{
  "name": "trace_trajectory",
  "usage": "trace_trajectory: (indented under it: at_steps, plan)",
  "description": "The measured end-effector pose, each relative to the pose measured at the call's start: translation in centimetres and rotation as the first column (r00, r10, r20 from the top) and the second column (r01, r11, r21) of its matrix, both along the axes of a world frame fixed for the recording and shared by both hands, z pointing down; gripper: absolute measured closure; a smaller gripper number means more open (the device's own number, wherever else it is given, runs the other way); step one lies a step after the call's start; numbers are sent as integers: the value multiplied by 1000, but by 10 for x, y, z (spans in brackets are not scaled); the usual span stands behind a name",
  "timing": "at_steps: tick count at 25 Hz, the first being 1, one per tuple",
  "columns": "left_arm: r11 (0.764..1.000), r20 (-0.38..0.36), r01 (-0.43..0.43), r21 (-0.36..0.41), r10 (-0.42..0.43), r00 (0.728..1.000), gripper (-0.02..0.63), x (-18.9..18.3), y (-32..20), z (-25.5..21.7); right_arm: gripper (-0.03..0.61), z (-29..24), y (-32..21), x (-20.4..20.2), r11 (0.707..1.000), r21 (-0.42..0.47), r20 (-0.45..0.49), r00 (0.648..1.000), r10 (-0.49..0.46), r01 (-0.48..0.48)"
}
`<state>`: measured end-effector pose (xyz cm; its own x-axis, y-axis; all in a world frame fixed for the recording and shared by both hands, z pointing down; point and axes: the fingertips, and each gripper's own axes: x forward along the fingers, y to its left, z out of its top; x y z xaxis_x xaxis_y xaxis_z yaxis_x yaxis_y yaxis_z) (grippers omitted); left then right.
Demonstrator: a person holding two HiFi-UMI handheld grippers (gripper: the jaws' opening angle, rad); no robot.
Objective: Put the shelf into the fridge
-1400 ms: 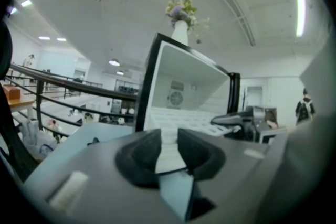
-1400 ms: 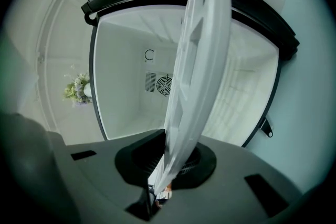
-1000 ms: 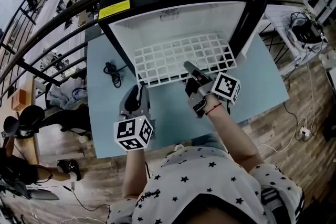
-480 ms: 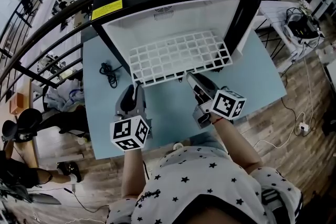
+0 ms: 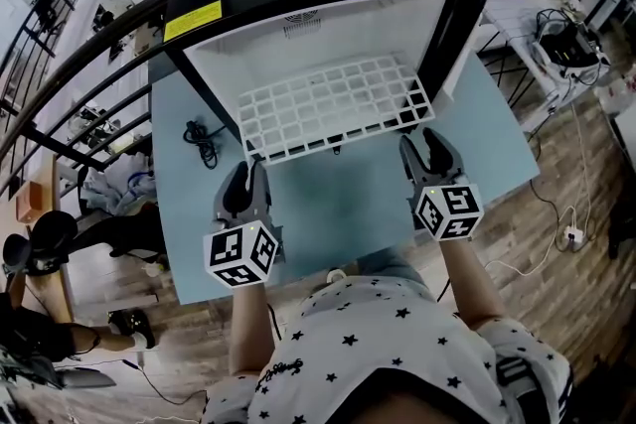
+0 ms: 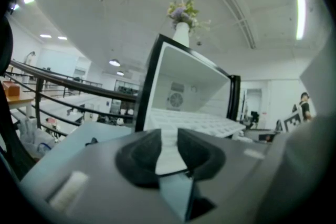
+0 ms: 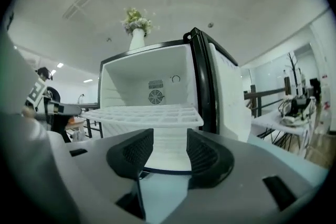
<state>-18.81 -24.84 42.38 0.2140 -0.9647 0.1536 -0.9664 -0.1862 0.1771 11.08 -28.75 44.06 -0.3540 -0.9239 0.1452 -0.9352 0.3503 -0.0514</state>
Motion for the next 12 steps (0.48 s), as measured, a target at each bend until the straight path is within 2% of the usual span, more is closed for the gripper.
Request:
trace_trajectory:
  at_steps: [4,12]
  plan:
    - [1000,-4,0,-1,0,1000,520,0,0,0,391,-8,-8,15,998,52,-77,996,49,-45]
    - [1000,-5,0,-3,0,1000,522,0,1,0,387,-13,-15,17,996,77,-86,995,58,-51]
